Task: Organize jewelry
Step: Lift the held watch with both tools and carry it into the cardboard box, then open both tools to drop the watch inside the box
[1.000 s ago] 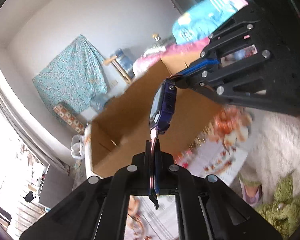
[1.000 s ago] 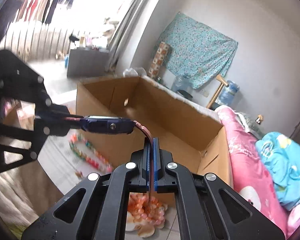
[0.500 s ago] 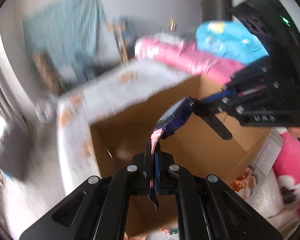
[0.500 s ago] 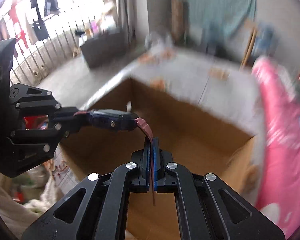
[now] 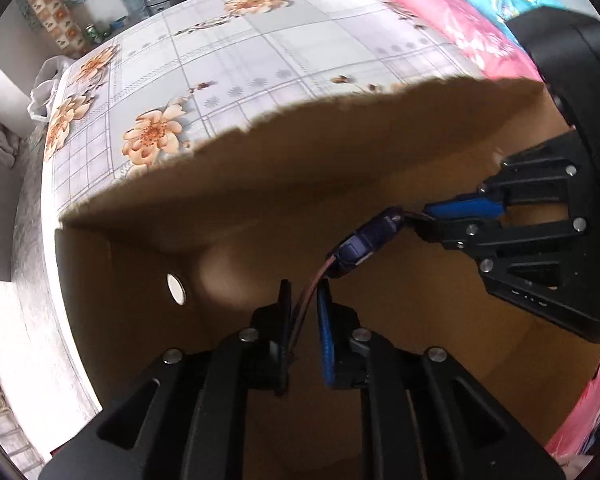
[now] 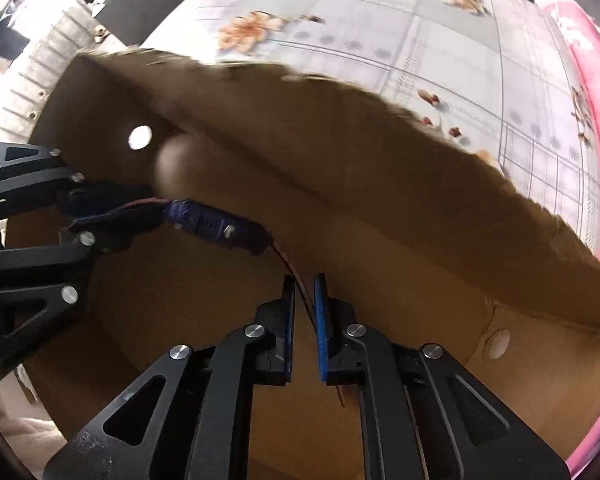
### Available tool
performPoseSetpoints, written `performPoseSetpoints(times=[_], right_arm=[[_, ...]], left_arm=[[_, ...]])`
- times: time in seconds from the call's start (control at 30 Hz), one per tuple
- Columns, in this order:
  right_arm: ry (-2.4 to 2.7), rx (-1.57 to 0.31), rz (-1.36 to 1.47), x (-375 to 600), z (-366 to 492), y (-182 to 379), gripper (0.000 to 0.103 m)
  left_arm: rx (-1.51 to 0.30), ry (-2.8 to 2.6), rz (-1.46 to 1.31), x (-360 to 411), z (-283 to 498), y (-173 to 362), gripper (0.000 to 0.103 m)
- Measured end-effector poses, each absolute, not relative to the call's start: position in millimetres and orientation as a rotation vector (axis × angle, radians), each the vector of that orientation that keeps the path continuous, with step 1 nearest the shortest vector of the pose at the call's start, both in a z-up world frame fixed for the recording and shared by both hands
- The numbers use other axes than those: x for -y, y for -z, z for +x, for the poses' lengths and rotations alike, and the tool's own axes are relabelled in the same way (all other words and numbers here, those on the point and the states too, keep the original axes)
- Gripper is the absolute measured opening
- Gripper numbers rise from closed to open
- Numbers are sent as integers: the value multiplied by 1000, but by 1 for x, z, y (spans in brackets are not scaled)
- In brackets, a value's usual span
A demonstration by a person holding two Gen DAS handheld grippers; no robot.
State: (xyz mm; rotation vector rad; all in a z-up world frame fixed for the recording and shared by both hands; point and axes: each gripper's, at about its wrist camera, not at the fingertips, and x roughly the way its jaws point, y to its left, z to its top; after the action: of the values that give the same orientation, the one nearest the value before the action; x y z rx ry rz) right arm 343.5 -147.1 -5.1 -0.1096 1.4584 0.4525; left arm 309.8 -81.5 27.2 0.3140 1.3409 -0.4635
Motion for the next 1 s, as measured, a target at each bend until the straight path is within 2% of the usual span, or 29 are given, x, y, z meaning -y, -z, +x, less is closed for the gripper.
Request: performPoseSetpoints(times=[0.2, 0.4, 0.5, 0.6, 0.63, 0.77, 1.0], right_arm=[[-419, -1426, -119, 147, 342, -2, 16], [-365, -1387, -131, 146, 334, -11, 16], [-354, -1363, -144, 146, 332, -17, 15], [-353, -1349, -140, 148, 325, -22, 14], [-352, -1338, -144, 150, 321, -24, 14], [-376, -1291, -90, 161, 307, -40, 24], [-485, -1119, 108, 199, 259, -97, 29]], left_arm=[[-1299, 461, 278, 77, 314, -36, 24], [-1224, 447, 293, 73, 302, -51, 28], [-1171, 449, 292, 69, 285, -62, 34], [-1131, 462, 262, 67, 284, -73, 44], [-1116, 460, 255, 64, 284, -77, 50], [-1049, 456, 193, 44, 276, -101, 67], [-941, 461, 87, 3, 217, -140, 81]])
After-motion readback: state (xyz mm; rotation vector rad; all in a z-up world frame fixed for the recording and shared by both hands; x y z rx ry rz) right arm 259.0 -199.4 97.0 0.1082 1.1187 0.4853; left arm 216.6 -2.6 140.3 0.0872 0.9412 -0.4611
